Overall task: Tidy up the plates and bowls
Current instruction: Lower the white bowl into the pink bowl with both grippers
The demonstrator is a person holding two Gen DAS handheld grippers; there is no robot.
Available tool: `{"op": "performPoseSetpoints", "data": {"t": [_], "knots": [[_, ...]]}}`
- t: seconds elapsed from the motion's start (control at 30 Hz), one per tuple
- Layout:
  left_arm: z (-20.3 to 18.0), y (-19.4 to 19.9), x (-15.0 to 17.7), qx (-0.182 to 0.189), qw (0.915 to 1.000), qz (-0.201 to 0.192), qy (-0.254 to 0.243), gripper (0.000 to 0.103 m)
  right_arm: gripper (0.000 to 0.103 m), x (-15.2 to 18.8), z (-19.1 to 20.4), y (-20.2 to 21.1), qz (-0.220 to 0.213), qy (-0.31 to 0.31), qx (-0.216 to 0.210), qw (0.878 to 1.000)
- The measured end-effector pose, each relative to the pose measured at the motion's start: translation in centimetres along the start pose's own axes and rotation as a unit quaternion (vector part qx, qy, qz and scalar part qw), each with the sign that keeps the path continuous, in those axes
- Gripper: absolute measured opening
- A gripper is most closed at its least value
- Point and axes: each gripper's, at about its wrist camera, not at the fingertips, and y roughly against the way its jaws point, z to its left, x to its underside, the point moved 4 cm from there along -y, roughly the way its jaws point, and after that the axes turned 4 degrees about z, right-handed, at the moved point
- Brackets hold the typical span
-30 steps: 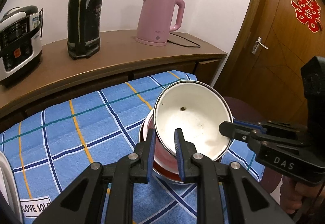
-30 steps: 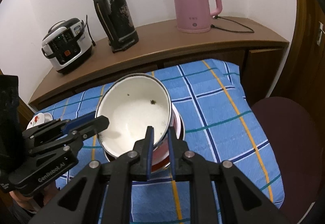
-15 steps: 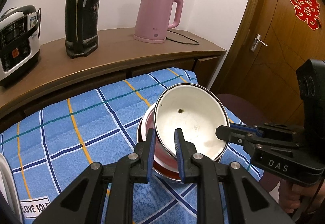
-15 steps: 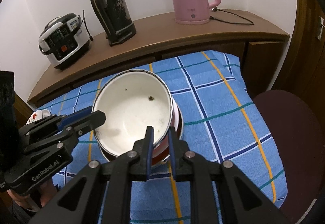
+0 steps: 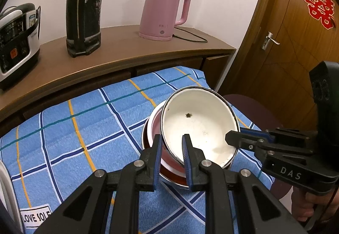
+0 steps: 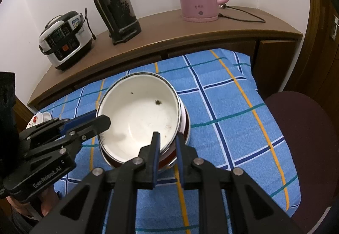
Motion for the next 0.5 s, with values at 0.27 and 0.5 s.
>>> {"op": "performPoseSetpoints", "data": {"t": [0.27, 0.5], "knots": [[0.09, -0.35, 0.17, 0.006, 0.9999, 0.009, 0.003, 0.021, 0.016, 0.09, -0.13, -0.42, 0.008, -0.002, 0.001, 1.000], [0.06, -0.35, 0.21, 0.008, 0.9999, 0.011, 0.002, 0.021, 0.016, 0.09, -0.22, -0.60, 0.010, -0.003, 0.000, 1.000]]}}
